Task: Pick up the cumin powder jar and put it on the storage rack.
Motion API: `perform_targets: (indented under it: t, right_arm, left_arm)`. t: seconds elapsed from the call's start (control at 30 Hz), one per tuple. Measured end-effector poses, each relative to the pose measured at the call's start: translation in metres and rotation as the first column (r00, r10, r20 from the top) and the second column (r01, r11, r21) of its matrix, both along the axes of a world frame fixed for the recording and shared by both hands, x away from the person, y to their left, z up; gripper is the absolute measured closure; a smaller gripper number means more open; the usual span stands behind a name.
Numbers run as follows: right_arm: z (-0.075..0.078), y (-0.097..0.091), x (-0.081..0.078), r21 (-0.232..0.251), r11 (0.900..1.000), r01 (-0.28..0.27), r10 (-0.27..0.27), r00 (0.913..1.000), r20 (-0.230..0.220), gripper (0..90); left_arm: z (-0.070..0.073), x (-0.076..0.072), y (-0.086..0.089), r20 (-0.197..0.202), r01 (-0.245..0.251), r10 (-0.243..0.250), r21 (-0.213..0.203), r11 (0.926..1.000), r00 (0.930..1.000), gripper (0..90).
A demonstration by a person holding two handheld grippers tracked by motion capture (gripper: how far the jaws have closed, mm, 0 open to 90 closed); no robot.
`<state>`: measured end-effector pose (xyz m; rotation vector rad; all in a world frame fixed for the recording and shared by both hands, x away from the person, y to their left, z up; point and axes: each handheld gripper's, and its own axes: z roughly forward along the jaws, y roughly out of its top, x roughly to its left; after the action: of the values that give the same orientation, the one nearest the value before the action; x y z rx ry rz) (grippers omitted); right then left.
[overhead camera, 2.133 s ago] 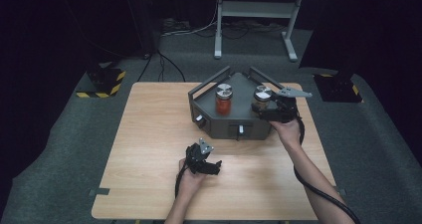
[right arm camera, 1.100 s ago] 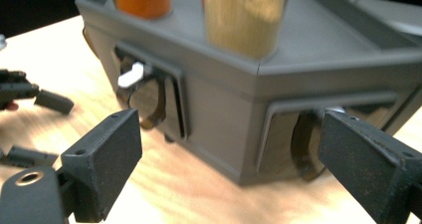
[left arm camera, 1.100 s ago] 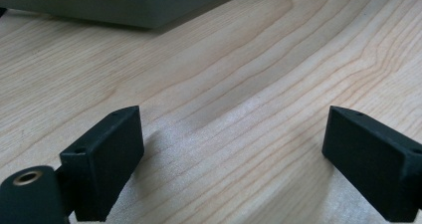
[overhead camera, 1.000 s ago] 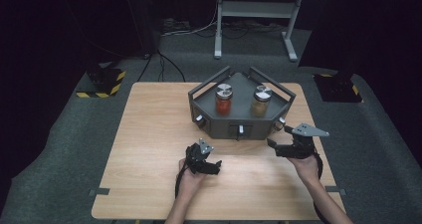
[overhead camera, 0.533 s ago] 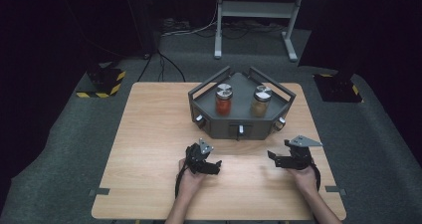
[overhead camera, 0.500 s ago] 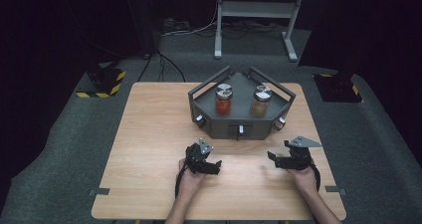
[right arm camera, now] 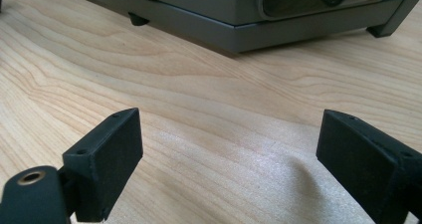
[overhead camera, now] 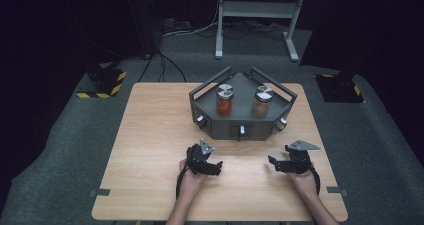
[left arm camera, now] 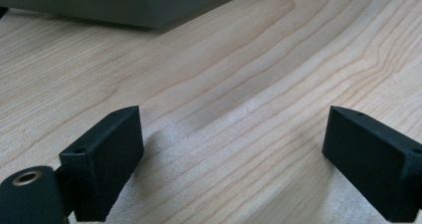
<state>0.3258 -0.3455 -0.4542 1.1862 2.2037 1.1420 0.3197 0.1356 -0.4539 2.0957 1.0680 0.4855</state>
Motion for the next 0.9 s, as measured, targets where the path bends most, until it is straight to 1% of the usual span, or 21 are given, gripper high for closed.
perform_targets:
  t: [0.17,0.43,0.6,0.8,0.9]
  right_arm:
    - [0.003,0.007,0.002,-0.030,0.9995,0.002,-0.003,0.9999,-0.014,11.3]
    - [0.005,0.011,0.004,-0.054,0.9985,0.008,-0.010,0.9994,-0.034,11.3]
    - [0.008,0.017,0.008,-0.084,0.9964,0.011,-0.016,0.9981,-0.060,11.0]
    - [0.009,0.022,0.007,-0.114,0.9935,0.010,-0.016,0.9987,-0.049,10.6]
    - [0.009,0.022,0.007,-0.113,0.9935,0.010,-0.016,0.9986,-0.050,10.6]
  left_arm:
    - [0.000,0.000,0.000,0.000,0.000,0.000,0.000,1.0000,1.0000,9.1]
    - [0.000,0.000,0.000,0.000,-0.001,0.001,-0.001,1.0000,1.0000,9.2]
    - [0.000,0.000,0.000,0.001,-0.001,0.001,0.000,1.0000,1.0000,9.1]
    - [0.000,0.000,0.000,0.001,-0.003,0.003,-0.001,1.0000,1.0000,9.2]
    - [0.000,0.000,0.000,0.001,-0.003,0.003,0.000,1.0000,1.0000,9.2]
